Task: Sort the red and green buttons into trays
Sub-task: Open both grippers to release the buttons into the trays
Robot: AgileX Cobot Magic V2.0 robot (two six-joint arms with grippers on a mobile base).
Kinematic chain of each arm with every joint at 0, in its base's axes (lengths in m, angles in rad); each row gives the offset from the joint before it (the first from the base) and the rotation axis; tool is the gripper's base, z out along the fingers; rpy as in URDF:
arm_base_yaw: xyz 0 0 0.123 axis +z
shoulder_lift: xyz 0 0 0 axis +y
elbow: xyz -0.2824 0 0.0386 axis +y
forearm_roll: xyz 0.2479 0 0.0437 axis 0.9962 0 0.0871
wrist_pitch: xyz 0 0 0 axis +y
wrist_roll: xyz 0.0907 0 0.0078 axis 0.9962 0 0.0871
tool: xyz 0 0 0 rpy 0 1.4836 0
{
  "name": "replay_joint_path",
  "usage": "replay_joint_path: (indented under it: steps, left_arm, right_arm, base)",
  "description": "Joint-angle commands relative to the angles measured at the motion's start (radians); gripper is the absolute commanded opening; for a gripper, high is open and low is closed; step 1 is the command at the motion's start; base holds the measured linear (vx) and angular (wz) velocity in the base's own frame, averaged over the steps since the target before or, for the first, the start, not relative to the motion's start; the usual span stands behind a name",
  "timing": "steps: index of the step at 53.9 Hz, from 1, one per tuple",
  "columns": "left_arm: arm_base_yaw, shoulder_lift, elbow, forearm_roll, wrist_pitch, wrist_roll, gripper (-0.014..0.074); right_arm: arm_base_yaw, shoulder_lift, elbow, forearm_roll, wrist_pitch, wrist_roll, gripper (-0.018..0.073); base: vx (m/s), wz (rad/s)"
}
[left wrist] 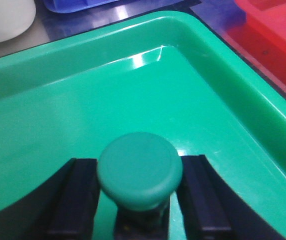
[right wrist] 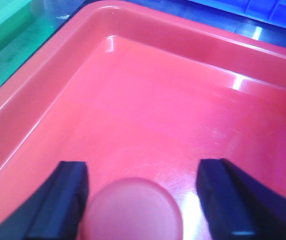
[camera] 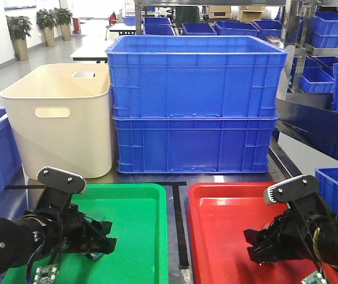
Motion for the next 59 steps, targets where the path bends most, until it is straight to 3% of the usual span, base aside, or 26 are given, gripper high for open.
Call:
replay_joint_path:
  steps: [1, 22, 37, 44, 53, 55, 59]
  left_arm:
    - [-0.006, -0.035, -0.034, -0.012, -0.066, -0.009, 0.0489]
    - [-0.005, -0.168, -0.034, -0.001, -0.054, 0.002, 0.0489]
    - [-0.005, -0.324, -0.034, -0.001, 0.106, 0.002, 0.0461]
    - [-0.005, -0.395, -0.034, -0.001, 0.262, -0.001, 0.0347]
    - [-0.005, -0.478, -0.032, 0.052, 0.467, -0.002, 0.0007]
    - [-0.005, -0.501, -0.028, 0.058, 0.503, -0.002, -0.0009]
    - [-0.005, -0.557, 0.012, 0.045, 0.518, -0.009, -0.0007]
  right_arm:
    - [-0.001, -0.036, -0.038, 0.015, 0.023, -0.010, 0.0557]
    - [-0.001, -0.175, -0.038, 0.015, 0.023, -0.010, 0.0557]
    - [-0.001, -0.395, -0.037, 0.015, -0.021, -0.010, 0.0526]
    - [-0.001, -0.513, -0.033, 0.008, -0.133, 0.006, 0.0405]
    - [-0.001, -0.652, -0.006, -0.021, -0.232, 0.101, 0.0081]
    - [-0.001, -0.687, 0.022, -0.021, -0.233, 0.101, -0.0006]
    - [-0.001, -0.753, 0.085, -0.021, -0.236, 0.106, -0.0016]
  base:
    - [0.00, 0.00]
    - [0.00, 0.00]
    - [0.00, 0.00]
    - [0.00, 0.00]
    - [0.00, 0.00]
    - [0.00, 0.00]
    - [0.00, 0.00]
